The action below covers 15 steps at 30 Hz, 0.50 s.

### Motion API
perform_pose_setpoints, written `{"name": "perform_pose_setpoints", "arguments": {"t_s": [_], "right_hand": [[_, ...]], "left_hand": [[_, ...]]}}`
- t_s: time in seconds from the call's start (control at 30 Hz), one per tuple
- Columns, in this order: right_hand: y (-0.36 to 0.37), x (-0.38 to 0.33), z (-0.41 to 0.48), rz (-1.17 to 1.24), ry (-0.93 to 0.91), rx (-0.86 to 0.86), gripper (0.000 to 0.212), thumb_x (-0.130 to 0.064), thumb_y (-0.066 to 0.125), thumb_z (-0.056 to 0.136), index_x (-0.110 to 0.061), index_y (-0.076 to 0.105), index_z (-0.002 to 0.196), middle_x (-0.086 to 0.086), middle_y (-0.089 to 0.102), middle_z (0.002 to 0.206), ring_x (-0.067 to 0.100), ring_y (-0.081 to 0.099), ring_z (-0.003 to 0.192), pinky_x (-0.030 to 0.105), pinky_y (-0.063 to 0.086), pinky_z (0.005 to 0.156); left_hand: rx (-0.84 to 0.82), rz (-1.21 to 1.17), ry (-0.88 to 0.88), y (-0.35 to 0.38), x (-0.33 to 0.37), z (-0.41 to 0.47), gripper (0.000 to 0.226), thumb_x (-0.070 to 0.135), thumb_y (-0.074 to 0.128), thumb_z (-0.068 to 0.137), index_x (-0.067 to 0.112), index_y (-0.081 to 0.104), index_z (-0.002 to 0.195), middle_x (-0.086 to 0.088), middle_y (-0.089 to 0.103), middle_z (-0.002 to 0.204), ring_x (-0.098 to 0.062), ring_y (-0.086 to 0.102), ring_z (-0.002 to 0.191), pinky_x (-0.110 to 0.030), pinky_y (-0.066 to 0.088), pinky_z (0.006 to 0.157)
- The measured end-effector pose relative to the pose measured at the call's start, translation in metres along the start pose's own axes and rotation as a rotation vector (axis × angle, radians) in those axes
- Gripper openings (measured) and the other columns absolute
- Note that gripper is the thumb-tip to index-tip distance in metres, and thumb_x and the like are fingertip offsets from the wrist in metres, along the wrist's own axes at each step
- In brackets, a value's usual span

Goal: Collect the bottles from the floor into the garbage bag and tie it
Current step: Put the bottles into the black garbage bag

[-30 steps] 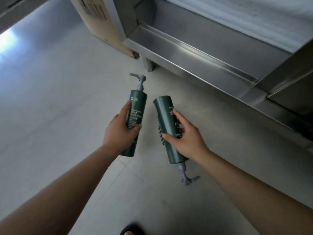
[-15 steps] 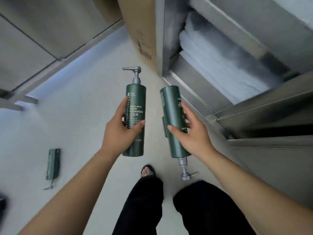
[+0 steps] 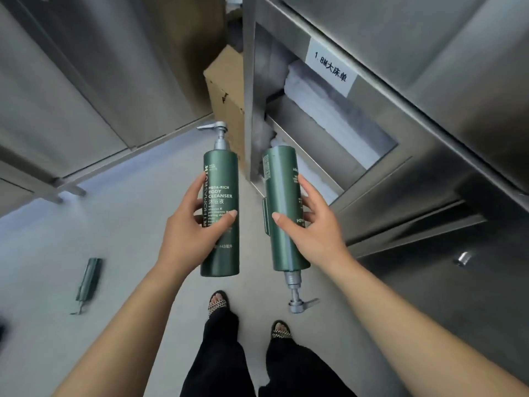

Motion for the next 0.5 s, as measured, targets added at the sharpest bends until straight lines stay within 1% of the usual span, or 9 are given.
{"name": "perform_pose_setpoints", "arguments": {"t_s": [0.1,0.17,0.23,0.27,0.3,0.33,0.4,0.43,0.5], "right_hand": [[-0.006,-0.014,-0.013,0.016,-0.039,-0.063,0.074,-0.031,0.075,0.071,-0.042,0.039,0.135,-0.007,0.058,0.125,-0.016,0.053,0.101,-0.001,0.039,0.072],[0.002,-0.021,-0.023,0.027,-0.061,-0.121,0.073,-0.027,0.076,0.073,-0.040,0.040,0.135,-0.007,0.058,0.125,-0.014,0.054,0.101,0.001,0.041,0.074],[0.020,-0.027,-0.034,0.018,-0.083,-0.195,0.073,-0.028,0.076,0.073,-0.042,0.039,0.135,-0.009,0.056,0.129,-0.010,0.051,0.111,0.005,0.043,0.080],[0.031,-0.030,-0.041,0.017,-0.090,-0.238,0.074,-0.029,0.076,0.073,-0.042,0.039,0.135,-0.009,0.055,0.131,-0.005,0.050,0.116,0.007,0.044,0.084],[0.042,-0.034,-0.047,0.021,-0.094,-0.280,0.074,-0.030,0.076,0.072,-0.043,0.038,0.135,-0.009,0.054,0.132,0.000,0.050,0.119,0.008,0.044,0.085],[0.055,-0.039,-0.054,0.025,-0.100,-0.321,0.075,-0.031,0.076,0.072,-0.044,0.038,0.135,-0.012,0.054,0.131,0.001,0.050,0.119,0.006,0.043,0.082],[0.082,-0.052,-0.069,0.019,-0.126,-0.398,0.075,-0.035,0.076,0.069,-0.049,0.038,0.133,-0.023,0.051,0.123,-0.004,0.049,0.115,-0.001,0.039,0.076],[0.095,-0.060,-0.076,0.014,-0.141,-0.434,0.075,-0.036,0.076,0.069,-0.051,0.037,0.131,-0.028,0.048,0.119,-0.006,0.050,0.112,-0.001,0.039,0.075],[0.123,-0.074,-0.090,0.011,-0.169,-0.502,0.075,-0.034,0.077,0.069,-0.052,0.037,0.131,-0.031,0.046,0.116,-0.013,0.052,0.103,-0.001,0.041,0.072]], "left_hand": [[0.063,-0.013,-0.025,-0.007,0.008,-0.033,0.077,0.042,0.075,0.071,0.066,0.029,0.127,0.019,0.057,0.101,0.010,0.061,0.085,-0.016,0.044,0.070],[0.132,-0.035,-0.049,-0.017,0.008,-0.057,0.075,0.042,0.074,0.071,0.064,0.030,0.128,0.021,0.058,0.100,0.002,0.063,0.089,-0.021,0.046,0.073],[0.208,-0.064,-0.077,-0.030,0.003,-0.084,0.074,0.040,0.074,0.073,0.063,0.031,0.128,0.026,0.056,0.100,-0.006,0.065,0.090,-0.025,0.049,0.076],[0.244,-0.069,-0.089,-0.038,0.001,-0.097,0.074,0.040,0.074,0.073,0.063,0.031,0.128,0.026,0.056,0.100,-0.008,0.066,0.090,-0.027,0.050,0.078],[0.278,-0.069,-0.099,-0.047,-0.002,-0.110,0.074,0.039,0.074,0.073,0.063,0.031,0.128,0.026,0.057,0.101,-0.006,0.066,0.090,-0.027,0.051,0.078],[0.316,-0.065,-0.108,-0.058,-0.006,-0.124,0.075,0.039,0.075,0.072,0.063,0.031,0.128,0.027,0.057,0.101,-0.002,0.066,0.087,-0.025,0.050,0.076],[0.393,-0.054,-0.117,-0.083,-0.013,-0.149,0.076,0.038,0.076,0.071,0.060,0.033,0.130,0.029,0.058,0.100,0.008,0.064,0.081,-0.018,0.047,0.070],[0.429,-0.049,-0.123,-0.096,-0.017,-0.162,0.076,0.037,0.076,0.071,0.059,0.033,0.130,0.027,0.060,0.100,0.012,0.062,0.081,-0.016,0.046,0.070],[0.497,-0.046,-0.146,-0.123,-0.026,-0.186,0.077,0.036,0.077,0.070,0.060,0.033,0.129,0.022,0.063,0.101,0.015,0.060,0.082,-0.009,0.044,0.069]]}}
Point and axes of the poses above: each hand's wrist, its own z-axis towards the middle knuckle, its own y-axis out of the palm, x = y × z, the point moved 7 cm from there along z, towards the middle knuckle
